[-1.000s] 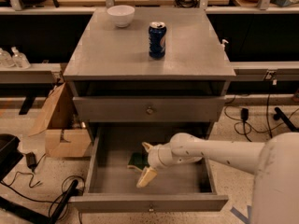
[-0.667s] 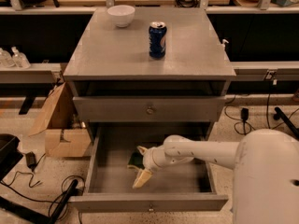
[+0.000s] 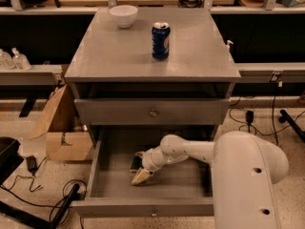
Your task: Pick sponge from middle drawer and place on counter
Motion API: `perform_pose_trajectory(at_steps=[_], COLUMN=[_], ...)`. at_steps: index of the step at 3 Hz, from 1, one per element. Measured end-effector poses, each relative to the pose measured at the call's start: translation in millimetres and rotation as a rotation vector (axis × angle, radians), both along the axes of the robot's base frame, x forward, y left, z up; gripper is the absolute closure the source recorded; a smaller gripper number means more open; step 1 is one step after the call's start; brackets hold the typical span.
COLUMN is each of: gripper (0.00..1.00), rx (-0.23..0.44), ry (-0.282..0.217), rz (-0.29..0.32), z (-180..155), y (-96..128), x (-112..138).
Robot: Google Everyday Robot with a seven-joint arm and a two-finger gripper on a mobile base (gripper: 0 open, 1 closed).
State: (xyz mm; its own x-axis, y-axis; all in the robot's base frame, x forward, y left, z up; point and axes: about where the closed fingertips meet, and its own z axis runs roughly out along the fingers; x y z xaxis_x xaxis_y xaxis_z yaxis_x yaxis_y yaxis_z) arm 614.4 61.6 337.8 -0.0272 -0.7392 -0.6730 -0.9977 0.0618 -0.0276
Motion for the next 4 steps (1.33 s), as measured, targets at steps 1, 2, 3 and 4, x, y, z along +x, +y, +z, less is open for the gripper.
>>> perform_pose_trajectory(at_steps=[1,2,3,4], gripper=[0.49,0.72,0.96,1.0], rx=[-0.044,-0.055,0.012,0.103], ry=[-0.011,-0.047,-0.099,-0.138], rz=[-0.007,0.002,0.051,0.14], z=[12,37,84,192], y=[-15,-19,-8,-2], x=[23,29,4,-37])
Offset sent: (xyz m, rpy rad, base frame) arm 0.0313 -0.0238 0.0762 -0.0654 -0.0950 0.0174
